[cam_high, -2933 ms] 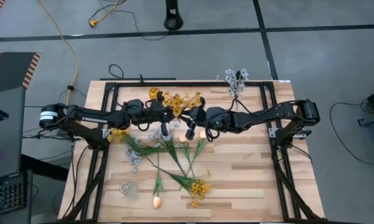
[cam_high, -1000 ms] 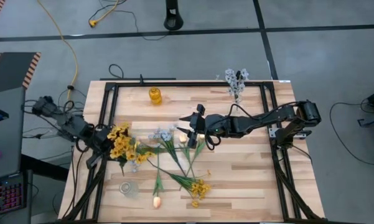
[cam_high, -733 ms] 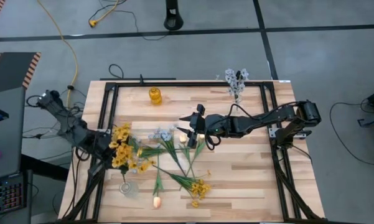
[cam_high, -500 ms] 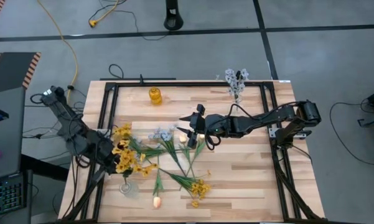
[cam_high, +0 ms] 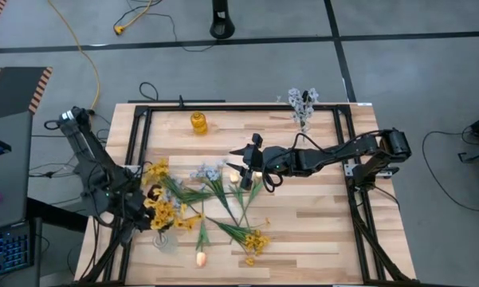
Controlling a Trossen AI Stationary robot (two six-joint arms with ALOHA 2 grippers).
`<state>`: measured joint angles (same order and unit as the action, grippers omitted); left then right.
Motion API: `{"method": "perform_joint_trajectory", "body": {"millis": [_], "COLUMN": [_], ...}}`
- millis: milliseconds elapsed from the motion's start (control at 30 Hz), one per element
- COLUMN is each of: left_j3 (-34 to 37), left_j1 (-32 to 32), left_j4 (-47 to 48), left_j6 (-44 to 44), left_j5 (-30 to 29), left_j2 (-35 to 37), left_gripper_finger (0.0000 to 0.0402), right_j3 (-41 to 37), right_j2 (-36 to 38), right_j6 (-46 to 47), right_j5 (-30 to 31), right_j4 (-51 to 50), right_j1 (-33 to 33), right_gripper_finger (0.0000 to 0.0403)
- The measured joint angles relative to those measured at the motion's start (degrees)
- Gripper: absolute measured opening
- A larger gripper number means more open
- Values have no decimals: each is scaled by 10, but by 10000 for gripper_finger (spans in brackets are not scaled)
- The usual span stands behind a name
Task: Sort flowers into vase by color
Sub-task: Put the middle yellow flowers into the bottom transparent vase
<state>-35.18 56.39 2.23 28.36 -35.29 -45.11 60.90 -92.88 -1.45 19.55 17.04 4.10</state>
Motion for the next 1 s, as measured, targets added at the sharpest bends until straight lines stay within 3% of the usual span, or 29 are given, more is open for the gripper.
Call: {"method": "perform_joint_trajectory", "body": {"millis": [633,1000], "left_j3": [0,0], "left_j1": [3,13], "left_j4": [29,54], "left_j6": [46,66], "left_j5": [12,20], "left_j2": [-90,-99], "left_gripper_finger": [18,18], "right_j3": [0,0], "right_j2": [0,0], "right_j6": [0,0], "right_j5": [0,0], "right_j4": [0,0], "right_j1": [0,0], "right_gripper_finger": [214,214]}}
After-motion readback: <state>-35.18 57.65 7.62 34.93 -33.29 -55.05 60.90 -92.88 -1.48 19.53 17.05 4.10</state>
